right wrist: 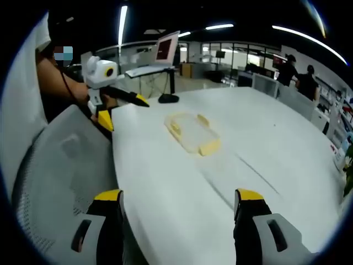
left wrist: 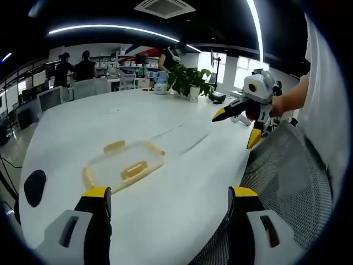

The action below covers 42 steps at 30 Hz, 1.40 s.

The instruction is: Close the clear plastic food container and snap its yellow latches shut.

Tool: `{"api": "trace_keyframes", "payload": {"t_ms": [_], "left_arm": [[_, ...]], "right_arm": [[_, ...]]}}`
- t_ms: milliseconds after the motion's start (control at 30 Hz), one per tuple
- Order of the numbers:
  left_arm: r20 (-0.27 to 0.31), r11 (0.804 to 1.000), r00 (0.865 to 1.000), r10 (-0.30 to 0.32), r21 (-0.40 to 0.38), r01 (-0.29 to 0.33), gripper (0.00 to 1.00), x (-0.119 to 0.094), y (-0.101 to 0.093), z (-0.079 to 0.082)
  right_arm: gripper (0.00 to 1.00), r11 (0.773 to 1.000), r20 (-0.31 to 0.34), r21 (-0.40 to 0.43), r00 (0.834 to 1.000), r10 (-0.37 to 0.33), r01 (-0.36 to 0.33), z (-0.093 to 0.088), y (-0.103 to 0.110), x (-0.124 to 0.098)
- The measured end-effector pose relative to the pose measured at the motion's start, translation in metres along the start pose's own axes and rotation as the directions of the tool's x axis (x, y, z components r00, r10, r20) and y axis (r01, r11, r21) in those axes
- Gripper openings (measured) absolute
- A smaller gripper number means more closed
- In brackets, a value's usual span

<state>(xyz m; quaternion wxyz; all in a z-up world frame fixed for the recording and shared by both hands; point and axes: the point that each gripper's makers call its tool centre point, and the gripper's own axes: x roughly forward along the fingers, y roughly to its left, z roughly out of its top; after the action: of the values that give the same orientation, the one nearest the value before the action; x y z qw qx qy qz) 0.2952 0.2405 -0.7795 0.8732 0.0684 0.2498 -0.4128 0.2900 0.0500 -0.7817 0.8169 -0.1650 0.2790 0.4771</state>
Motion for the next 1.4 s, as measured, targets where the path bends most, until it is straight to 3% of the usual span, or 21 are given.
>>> {"api": "trace_keyframes", "payload": {"t_ms": [1400], "left_arm": [[-0.075,0.998,0.997,-0.016,0.055,0.020,0.84,0.002,0.054,-0.012]], "right_arm": [[0.73,0.996,-0.039,-0.069,0.998,0.049,-0.051,0.043,-0.016,0.043]]}}
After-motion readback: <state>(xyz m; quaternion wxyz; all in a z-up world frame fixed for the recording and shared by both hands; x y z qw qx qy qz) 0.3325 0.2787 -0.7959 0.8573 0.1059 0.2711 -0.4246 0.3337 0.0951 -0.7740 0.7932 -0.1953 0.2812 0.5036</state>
